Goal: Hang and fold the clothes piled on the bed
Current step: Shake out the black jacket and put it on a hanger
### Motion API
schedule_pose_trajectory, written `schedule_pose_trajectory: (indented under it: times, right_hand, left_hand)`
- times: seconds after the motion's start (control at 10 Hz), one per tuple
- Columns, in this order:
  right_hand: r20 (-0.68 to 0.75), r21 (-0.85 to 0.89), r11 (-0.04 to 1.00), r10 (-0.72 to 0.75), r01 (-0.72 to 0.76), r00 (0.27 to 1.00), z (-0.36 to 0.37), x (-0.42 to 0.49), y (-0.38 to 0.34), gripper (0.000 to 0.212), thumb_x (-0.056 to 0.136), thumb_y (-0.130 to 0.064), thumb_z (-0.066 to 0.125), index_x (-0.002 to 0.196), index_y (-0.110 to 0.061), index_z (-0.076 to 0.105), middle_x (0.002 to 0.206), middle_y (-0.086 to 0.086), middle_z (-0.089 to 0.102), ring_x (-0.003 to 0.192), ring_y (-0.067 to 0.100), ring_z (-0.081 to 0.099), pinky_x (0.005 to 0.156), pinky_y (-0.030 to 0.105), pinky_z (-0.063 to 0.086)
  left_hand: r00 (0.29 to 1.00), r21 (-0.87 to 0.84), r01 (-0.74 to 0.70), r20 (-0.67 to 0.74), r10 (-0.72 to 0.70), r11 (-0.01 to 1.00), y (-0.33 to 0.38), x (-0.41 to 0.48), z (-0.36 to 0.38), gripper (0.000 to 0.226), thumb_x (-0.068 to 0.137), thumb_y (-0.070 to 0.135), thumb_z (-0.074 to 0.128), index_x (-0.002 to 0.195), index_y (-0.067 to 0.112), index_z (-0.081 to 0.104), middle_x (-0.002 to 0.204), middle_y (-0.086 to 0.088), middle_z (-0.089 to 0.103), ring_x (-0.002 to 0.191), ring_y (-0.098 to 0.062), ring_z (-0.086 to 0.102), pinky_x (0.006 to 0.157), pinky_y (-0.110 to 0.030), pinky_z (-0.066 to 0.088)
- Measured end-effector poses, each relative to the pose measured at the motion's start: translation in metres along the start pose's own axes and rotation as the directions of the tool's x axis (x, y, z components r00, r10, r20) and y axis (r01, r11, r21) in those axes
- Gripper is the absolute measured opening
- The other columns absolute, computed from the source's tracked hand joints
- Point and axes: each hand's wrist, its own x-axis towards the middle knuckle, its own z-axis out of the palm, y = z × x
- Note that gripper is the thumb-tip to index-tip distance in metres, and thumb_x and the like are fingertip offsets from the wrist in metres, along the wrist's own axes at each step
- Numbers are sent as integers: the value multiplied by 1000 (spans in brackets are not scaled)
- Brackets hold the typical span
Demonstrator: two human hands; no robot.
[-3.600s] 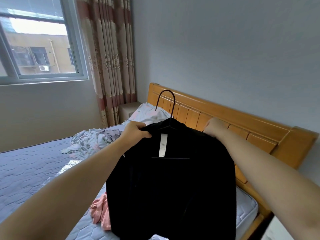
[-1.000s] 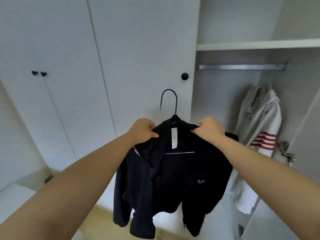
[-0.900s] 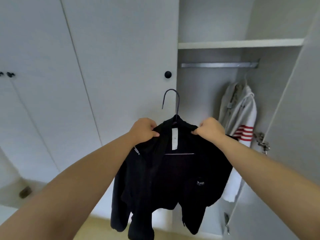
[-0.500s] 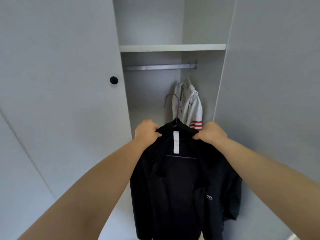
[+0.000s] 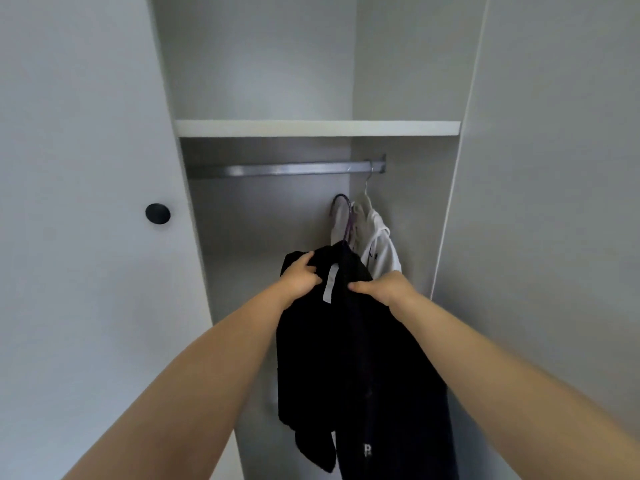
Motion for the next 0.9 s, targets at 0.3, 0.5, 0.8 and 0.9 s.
schedule_pose_trajectory:
  times: [0.3,0.5,0.8,0.9]
  right_hand:
    - [-37,279,960,-9,19,999,20,66,-73,41,101,-12,38,138,6,40,131,10,50,123,31,47,103,32,37]
    - [-93,347,934,-62,91,994,22,100,-111,40,99,-6,36,137,5,41,143,21,43,131,31,42,102,36,38]
    - [-124,431,901,14,41,992,21,153,-113,40,95,-11,45,134,0,47,137,13,51,124,26,50,105,28,40]
    - [-153,224,969,-74,108,985,17,162,-101,43,97,-7,39,138,5,39,144,15,41,132,27,40,94,18,31]
  left_hand:
    - [990,-155,-24,-140,2,988,13,71,-25,49,102,23,40,149,16,27,144,-8,45,128,-24,46,100,-31,37]
    - [937,76,-104,-328,123,992,37,105,-62,49,98,12,46,145,6,32,147,-16,39,132,-30,41,104,-30,33]
    - [829,840,-79,-244,504,536,70,154,-91,75,94,24,50,153,20,4,161,1,-7,147,-22,-9,119,-43,-3]
    - [846,889,-78,-179,501,451,65,164,-88,71,96,21,44,153,18,2,161,1,-7,147,-24,-11,117,-47,-7]
